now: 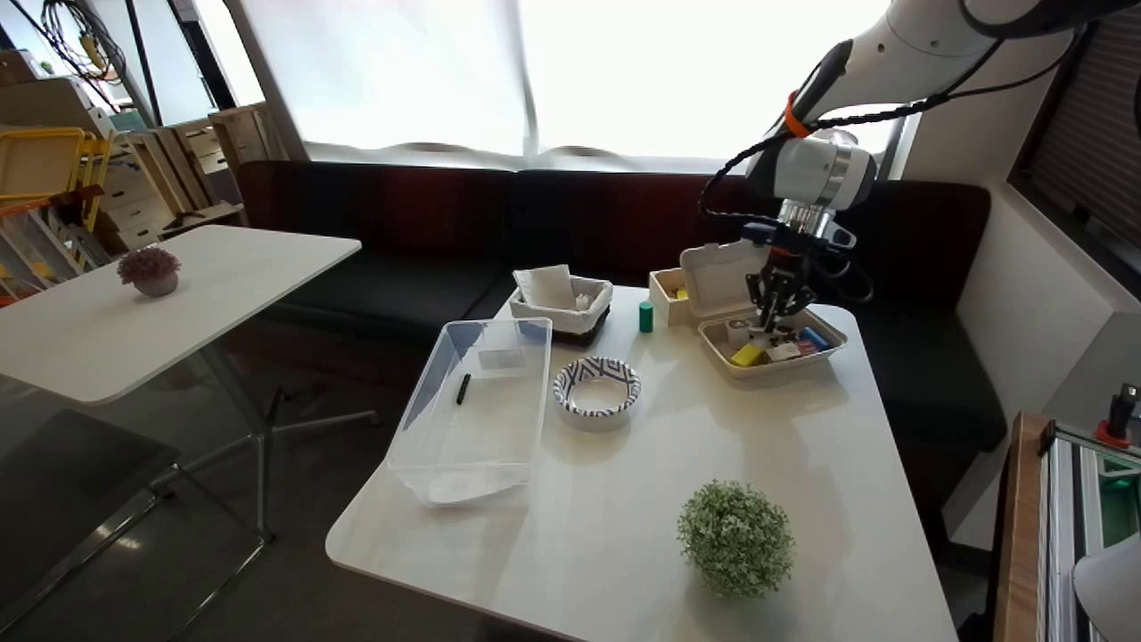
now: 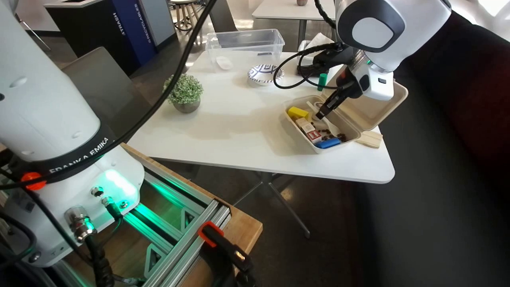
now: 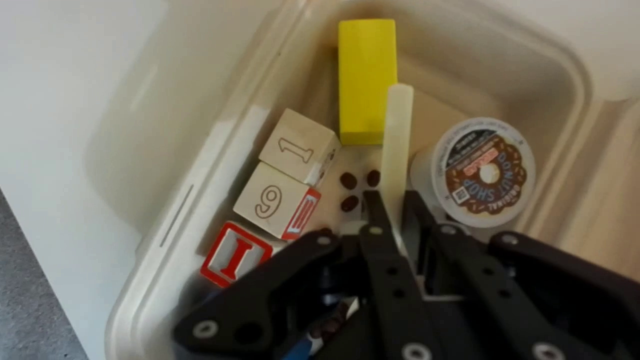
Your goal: Use the plastic spoon to move some of the beans from the takeaway pack to the white plate
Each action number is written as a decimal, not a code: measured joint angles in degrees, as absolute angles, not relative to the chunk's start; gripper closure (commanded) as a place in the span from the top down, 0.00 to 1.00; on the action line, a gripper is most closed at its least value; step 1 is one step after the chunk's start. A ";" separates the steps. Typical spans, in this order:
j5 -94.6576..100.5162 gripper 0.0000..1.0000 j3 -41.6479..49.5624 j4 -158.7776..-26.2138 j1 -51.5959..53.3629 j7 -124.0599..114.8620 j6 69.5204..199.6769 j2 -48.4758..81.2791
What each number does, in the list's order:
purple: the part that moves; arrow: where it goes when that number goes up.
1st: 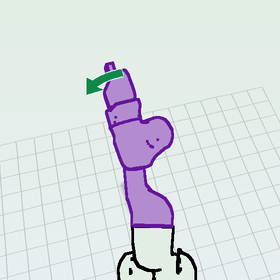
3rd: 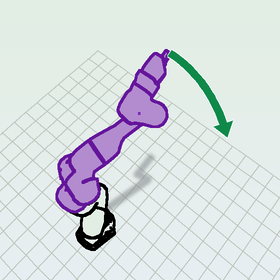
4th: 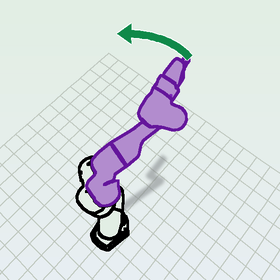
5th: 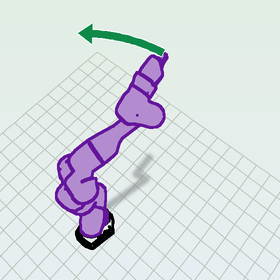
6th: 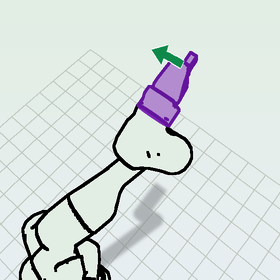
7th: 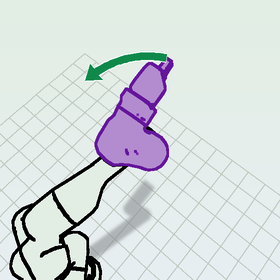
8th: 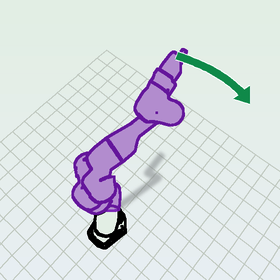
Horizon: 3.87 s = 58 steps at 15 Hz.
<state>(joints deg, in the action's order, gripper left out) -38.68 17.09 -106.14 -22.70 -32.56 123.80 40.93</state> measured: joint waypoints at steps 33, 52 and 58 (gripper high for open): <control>5.40 0.03 16.52 -141.35 -2.68 -27.35 149.63 9.04; 5.26 0.03 0.47 -142.40 2.87 -17.07 152.00 10.92; 5.95 0.03 -0.15 -135.58 4.26 -14.25 149.63 15.58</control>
<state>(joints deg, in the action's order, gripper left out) 5.95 -0.15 -135.58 4.26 -14.25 149.63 15.58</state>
